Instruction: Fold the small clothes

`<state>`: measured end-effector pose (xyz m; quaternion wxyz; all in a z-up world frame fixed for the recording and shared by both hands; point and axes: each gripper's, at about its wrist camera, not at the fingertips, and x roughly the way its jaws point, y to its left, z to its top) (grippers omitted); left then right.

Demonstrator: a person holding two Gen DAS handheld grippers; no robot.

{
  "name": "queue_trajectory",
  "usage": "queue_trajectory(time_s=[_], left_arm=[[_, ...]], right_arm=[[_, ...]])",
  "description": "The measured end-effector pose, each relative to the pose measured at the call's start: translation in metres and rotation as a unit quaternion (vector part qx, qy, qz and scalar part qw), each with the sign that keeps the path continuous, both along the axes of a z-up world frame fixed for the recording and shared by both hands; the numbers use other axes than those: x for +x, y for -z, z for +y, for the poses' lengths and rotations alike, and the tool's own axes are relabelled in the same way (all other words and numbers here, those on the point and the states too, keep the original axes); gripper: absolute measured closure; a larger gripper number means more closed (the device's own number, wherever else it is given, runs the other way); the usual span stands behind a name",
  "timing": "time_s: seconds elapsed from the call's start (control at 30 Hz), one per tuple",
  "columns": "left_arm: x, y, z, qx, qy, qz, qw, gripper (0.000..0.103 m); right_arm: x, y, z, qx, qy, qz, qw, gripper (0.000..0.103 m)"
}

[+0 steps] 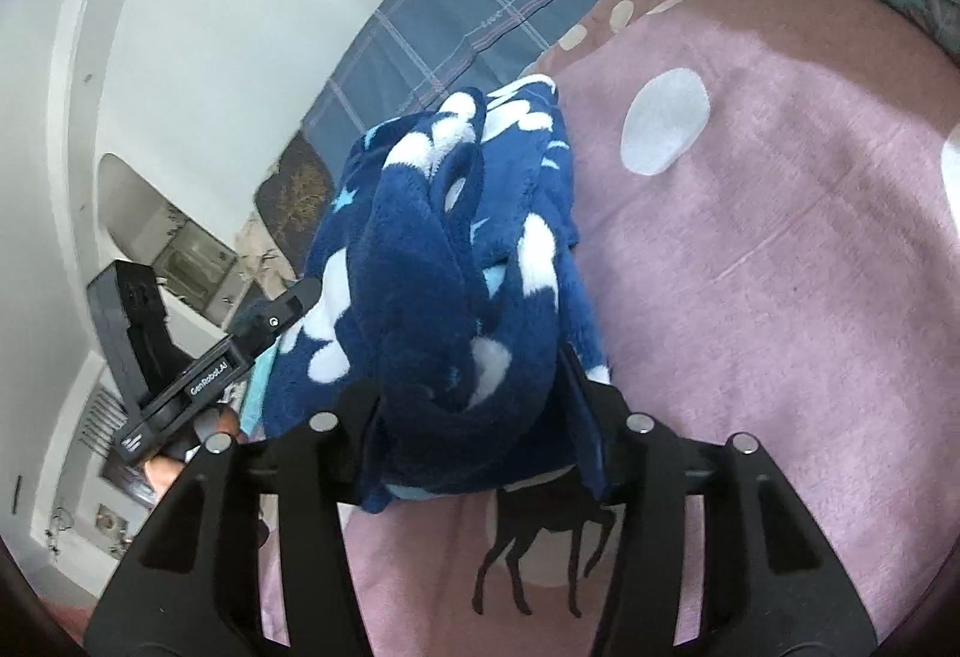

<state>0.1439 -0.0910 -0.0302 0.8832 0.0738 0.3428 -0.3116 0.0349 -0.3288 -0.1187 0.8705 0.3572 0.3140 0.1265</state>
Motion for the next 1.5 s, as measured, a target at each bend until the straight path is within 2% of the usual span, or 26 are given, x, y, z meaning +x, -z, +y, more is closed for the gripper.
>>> queue_trajectory(time_s=[0.1, 0.17, 0.23, 0.37, 0.47, 0.5, 0.6, 0.63, 0.67, 0.7, 0.73, 0.77, 0.8, 0.87, 0.9, 1.0, 1.07, 1.17, 1.23, 1.3, 1.37, 1.43, 1.5], left_arm=[[-0.004, 0.010, -0.004, 0.010, -0.001, -0.024, 0.9997, 0.062], [0.002, 0.012, -0.023, 0.028, 0.008, -0.030, 0.9991, 0.062], [0.008, 0.020, -0.047, 0.065, 0.024, -0.049, 0.9964, 0.061], [0.005, 0.028, -0.064, 0.085, 0.022, -0.067, 0.9939, 0.060], [-0.003, 0.032, -0.061, 0.089, 0.023, -0.087, 0.9920, 0.060], [-0.005, 0.033, -0.059, 0.086, 0.023, -0.089, 0.9920, 0.060], [-0.001, 0.032, -0.054, 0.074, 0.025, -0.081, 0.9936, 0.060], [-0.002, 0.032, -0.055, 0.075, 0.026, -0.081, 0.9936, 0.060], [-0.003, 0.033, -0.056, 0.078, 0.027, -0.083, 0.9931, 0.060], [-0.003, 0.032, -0.056, 0.079, 0.028, -0.086, 0.9927, 0.060], [-0.004, 0.033, -0.057, 0.080, 0.028, -0.087, 0.9926, 0.060], [-0.004, 0.033, -0.056, 0.078, 0.028, -0.088, 0.9926, 0.060], [-0.005, 0.033, -0.055, 0.075, 0.028, -0.088, 0.9929, 0.060], [-0.005, 0.034, -0.051, 0.061, 0.029, -0.086, 0.9940, 0.059], [-0.005, 0.035, -0.049, 0.053, 0.034, -0.083, 0.9946, 0.057], [-0.008, 0.038, -0.049, 0.049, 0.041, -0.092, 0.9937, 0.056], [-0.007, 0.038, -0.049, 0.051, 0.041, -0.091, 0.9938, 0.056], [-0.003, 0.037, -0.050, 0.051, 0.041, -0.083, 0.9944, 0.055], [-0.001, 0.036, -0.049, 0.048, 0.039, -0.079, 0.9950, 0.055], [-0.002, 0.037, -0.049, 0.046, 0.036, -0.079, 0.9951, 0.053], [-0.004, 0.037, -0.050, 0.051, 0.030, -0.085, 0.9946, 0.053], [-0.004, 0.037, -0.050, 0.050, 0.030, -0.085, 0.9946, 0.053], [-0.003, 0.036, -0.049, 0.048, 0.031, -0.083, 0.9949, 0.053]], right_arm=[[0.002, -0.006, 0.003, -0.039, 0.029, 0.007, 0.999, 0.054], [0.002, -0.004, -0.002, -0.042, 0.038, 0.021, 0.998, 0.050], [-0.003, -0.002, -0.009, -0.045, 0.052, 0.031, 0.997, 0.048], [-0.018, -0.011, -0.015, -0.059, 0.059, 0.028, 0.996, 0.048], [-0.022, -0.034, -0.007, -0.096, 0.059, -0.001, 0.994, 0.050], [-0.022, -0.047, 0.000, -0.107, 0.048, -0.026, 0.993, 0.050], [-0.015, -0.070, 0.019, -0.103, 0.000, -0.088, 0.991, 0.052], [-0.011, -0.071, 0.024, -0.103, -0.011, -0.093, 0.990, 0.055], [-0.005, -0.069, 0.030, -0.114, -0.018, -0.085, 0.990, 0.057], [0.007, -0.059, 0.037, -0.149, -0.011, -0.052, 0.987, 0.060], [0.017, -0.047, 0.040, -0.183, 0.003, -0.016, 0.983, 0.075], [0.026, -0.033, 0.041, -0.211, 0.015, 0.016, 0.977, 0.079], [0.031, -0.013, 0.036, -0.197, 0.012, 0.022, 0.980, 0.079], [0.029, -0.006, 0.029, -0.171, 0.016, 0.010, 0.985, 0.079], [0.029, -0.008, 0.028, -0.174, 0.016, 0.012, 0.984, 0.079], [0.034, -0.015, 0.040, -0.234, 0.016, 0.007, 0.972, 0.078], [0.036, -0.017, 0.043, -0.251, 0.013, -0.004, 0.968, 0.076], [0.029, -0.019, 0.033, -0.216, 0.006, -0.009, 0.976, 0.075], [0.017, -0.026, 0.018, -0.175, 0.021, -0.007, 0.984, 0.073], [-0.001, -0.033, 0.009, -0.160, 0.035, -0.011, 0.986, 0.070], [-0.014, -0.037, 0.007, -0.160, 0.026, -0.017, 0.987, 0.070], [-0.026, -0.031, 0.011, -0.182, 0.013, 0.005, 0.983, 0.070], [-0.034, -0.019, 0.012, -0.184, 0.006, 0.027, 0.983, 0.068]])
